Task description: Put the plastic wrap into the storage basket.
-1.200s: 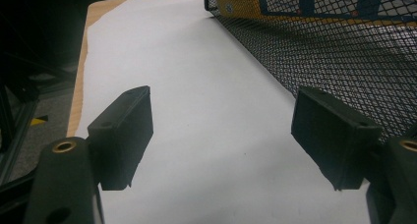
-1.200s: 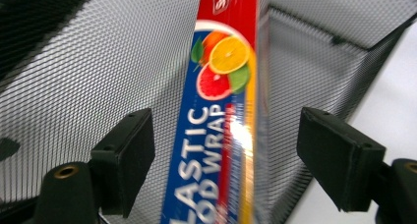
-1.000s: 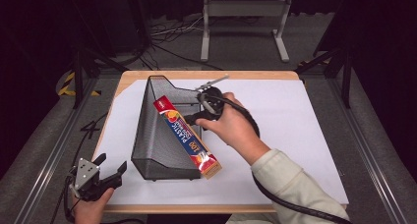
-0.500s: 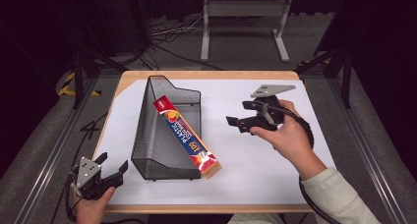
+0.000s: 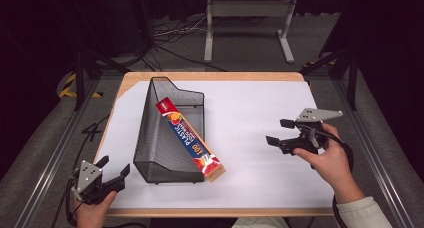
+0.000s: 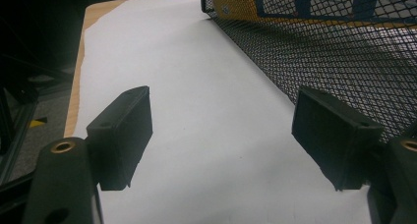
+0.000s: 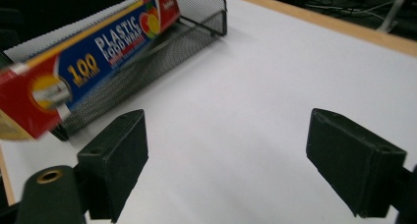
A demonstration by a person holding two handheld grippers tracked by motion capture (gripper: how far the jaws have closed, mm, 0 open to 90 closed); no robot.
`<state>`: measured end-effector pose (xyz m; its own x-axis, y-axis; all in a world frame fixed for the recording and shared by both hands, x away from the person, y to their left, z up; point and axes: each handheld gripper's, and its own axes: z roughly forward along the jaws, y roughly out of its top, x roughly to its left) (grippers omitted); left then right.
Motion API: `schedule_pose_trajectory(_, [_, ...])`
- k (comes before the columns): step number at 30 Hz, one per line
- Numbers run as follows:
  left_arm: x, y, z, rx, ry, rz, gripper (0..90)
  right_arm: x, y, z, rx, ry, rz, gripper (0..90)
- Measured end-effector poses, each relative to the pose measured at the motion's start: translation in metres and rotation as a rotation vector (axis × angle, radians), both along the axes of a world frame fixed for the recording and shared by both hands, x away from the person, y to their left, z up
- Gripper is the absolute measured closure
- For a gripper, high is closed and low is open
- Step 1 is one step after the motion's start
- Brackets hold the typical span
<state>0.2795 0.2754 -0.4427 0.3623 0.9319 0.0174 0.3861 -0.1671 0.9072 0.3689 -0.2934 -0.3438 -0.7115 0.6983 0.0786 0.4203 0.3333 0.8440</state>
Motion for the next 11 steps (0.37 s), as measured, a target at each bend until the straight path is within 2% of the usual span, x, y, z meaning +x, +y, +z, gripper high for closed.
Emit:
schedule_pose_trajectory(4, [0.001,0.000,-0.001,0.001,0.003,-0.005,24.1,-0.003,-0.027,-0.033,0.058,0.028,-0.038,12.4])
schedule_pose_trajectory(7, [0.001,-0.001,0.000,-0.004,-0.001,-0.004,24.1,-0.003,-0.039,-0.056,0.087,0.022,-0.073,11.6])
schedule_pose_trajectory(9, [0.001,-0.001,0.000,-0.004,-0.006,-0.006,24.0,-0.002,-0.043,-0.062,0.065,0.026,-0.073,11.3])
schedule_pose_trajectory(11, [0.001,-0.001,0.000,-0.006,-0.005,-0.006,24.0,-0.001,-0.045,-0.065,0.082,0.008,-0.084,10.4])
